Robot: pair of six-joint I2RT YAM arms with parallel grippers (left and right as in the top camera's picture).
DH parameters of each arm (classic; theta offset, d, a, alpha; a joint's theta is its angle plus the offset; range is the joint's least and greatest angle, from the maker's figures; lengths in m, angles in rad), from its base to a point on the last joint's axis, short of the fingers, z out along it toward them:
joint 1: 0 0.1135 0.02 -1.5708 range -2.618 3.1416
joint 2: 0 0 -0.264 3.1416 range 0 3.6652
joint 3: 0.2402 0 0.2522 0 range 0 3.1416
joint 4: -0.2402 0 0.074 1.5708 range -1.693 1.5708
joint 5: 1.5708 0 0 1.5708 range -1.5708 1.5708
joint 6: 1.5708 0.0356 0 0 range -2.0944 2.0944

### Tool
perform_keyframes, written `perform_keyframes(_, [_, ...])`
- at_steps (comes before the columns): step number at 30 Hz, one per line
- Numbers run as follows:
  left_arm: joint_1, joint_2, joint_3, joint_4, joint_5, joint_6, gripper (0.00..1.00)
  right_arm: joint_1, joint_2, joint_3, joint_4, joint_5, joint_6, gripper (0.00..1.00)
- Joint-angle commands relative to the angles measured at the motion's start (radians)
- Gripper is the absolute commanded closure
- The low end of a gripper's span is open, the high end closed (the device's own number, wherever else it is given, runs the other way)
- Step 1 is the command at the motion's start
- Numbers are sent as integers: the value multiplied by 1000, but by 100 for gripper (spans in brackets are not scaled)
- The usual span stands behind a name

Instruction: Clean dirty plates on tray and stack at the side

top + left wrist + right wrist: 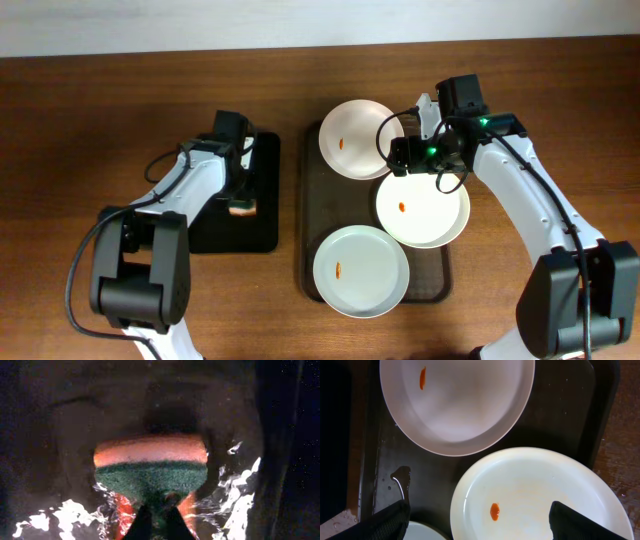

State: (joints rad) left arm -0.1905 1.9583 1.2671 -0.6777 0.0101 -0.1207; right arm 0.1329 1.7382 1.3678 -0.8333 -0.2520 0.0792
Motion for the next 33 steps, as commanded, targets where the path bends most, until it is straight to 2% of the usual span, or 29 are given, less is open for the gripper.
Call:
perform_keyframes(1, [-8,6,0,-53,19,2,100,6,4,10,1,-5,6,10])
perform_keyframes(4, [-8,-26,153,-190,27,3,100,6,4,10,48,3,6,11])
perform_keyframes(6, [-14,-31,254,-251,33,3,100,6,4,10,95,3,3,17])
perform_keyframes(8, [-17,-31,339,-272,123,3,100,4,4,31,106,48,3,21])
perform_keyframes(12, [-46,-28,381,-122,251,-5,100,2,48,35,208,81,4,25])
perform_keyframes(15, [-127,-26,380,56,259,-5,100,-1,202,35,326,80,7,36])
perform_keyframes(19, [-219,25,380,222,256,-22,100,-23,332,35,420,97,7,42])
perform_keyframes(20, [-229,51,380,245,256,-46,100,-26,361,35,426,103,7,47])
perform_keyframes(22, [-236,98,380,289,257,-93,100,-30,379,35,421,103,7,69])
perform_keyframes(23, [-237,116,380,301,257,-99,100,-30,374,35,422,98,7,75])
perform_keyframes(25, [-239,155,381,327,257,-114,100,-30,353,35,369,80,56,95])
perform_keyframes(33, [-315,246,380,399,263,-224,100,-30,342,37,310,81,235,96])
